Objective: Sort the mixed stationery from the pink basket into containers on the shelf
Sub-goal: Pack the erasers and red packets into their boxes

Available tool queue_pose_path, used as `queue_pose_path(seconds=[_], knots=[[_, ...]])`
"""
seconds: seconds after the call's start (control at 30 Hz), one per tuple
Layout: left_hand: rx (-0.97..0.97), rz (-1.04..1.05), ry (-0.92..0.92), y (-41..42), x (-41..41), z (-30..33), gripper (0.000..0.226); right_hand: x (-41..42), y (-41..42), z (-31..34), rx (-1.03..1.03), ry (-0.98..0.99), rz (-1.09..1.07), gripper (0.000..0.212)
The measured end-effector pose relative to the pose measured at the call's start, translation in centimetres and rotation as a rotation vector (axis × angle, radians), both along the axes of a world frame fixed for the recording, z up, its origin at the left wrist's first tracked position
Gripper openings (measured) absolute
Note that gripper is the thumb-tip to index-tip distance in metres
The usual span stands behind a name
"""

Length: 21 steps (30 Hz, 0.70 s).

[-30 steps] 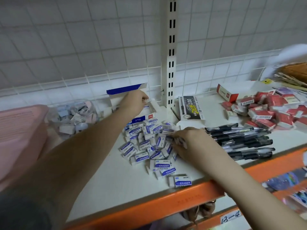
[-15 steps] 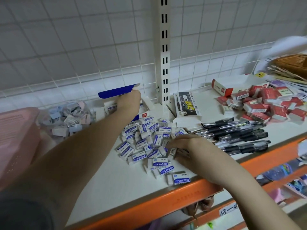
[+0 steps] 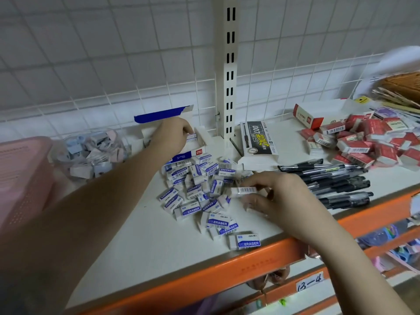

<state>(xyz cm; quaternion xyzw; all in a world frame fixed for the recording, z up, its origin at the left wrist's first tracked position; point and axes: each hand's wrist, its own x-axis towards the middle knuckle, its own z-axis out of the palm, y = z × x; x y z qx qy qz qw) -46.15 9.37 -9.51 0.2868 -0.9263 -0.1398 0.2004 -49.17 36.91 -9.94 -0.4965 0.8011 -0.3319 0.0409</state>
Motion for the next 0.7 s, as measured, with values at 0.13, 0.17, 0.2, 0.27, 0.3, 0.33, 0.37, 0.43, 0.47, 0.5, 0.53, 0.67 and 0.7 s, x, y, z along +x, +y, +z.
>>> queue_pose_path(seconds=[0.13,0.17,0.2,0.27,0.3,0.33,0.37,0.43,0.47,0.5,0.53,0.67,0.7], knots=[[0.070,-0.042,0.073,2.1,2.5,1.1,0.024,-0.7,-0.1,1.0,-0.095,-0.065,-0.056,0.018],[0.074,-0.035,0.084,2.6,3.1,1.3,0.023,-0.8,-0.3,1.1,-0.111,-0.068,-0.054,0.014],[0.079,-0.032,0.098,3.1,3.7,1.6,0.022,-0.9,-0.5,1.3,-0.121,-0.071,-0.051,0.011],[0.113,-0.028,0.107,4.0,4.9,1.8,0.022,-1.1,-0.8,1.4,-0.122,-0.074,-0.039,0.012],[0.131,-0.019,0.102,4.4,5.5,1.7,0.022,-1.2,-1.0,1.5,-0.120,-0.061,-0.028,0.014],[0.136,-0.005,0.091,4.7,6.1,1.5,0.022,-1.2,-1.2,1.6,-0.118,-0.043,-0.013,0.017],[0.127,0.007,0.073,5.1,6.8,1.3,0.020,-1.3,-1.4,1.6,-0.116,-0.030,0.000,0.019],[0.111,0.015,0.002,5.6,7.9,0.7,0.019,-1.4,-1.9,2.0,-0.110,-0.032,0.030,0.022],[0.106,0.013,-0.044,5.8,8.3,0.4,0.022,-1.4,-2.3,2.2,-0.109,-0.047,0.048,0.022],[0.098,0.010,-0.093,6.0,8.6,0.2,0.027,-1.5,-2.7,2.5,-0.119,-0.071,0.067,0.023],[0.094,0.010,-0.131,6.1,8.7,0.1,0.033,-1.6,-3.2,2.7,-0.137,-0.100,0.086,0.023],[0.090,0.046,-0.189,5.9,8.9,-0.2,0.045,-2.6,-6.2,3.1,-0.143,-0.215,0.133,0.025],[0.092,0.058,-0.202,5.8,8.9,-0.2,0.047,-2.9,-7.0,3.1,-0.116,-0.213,0.135,0.025]])
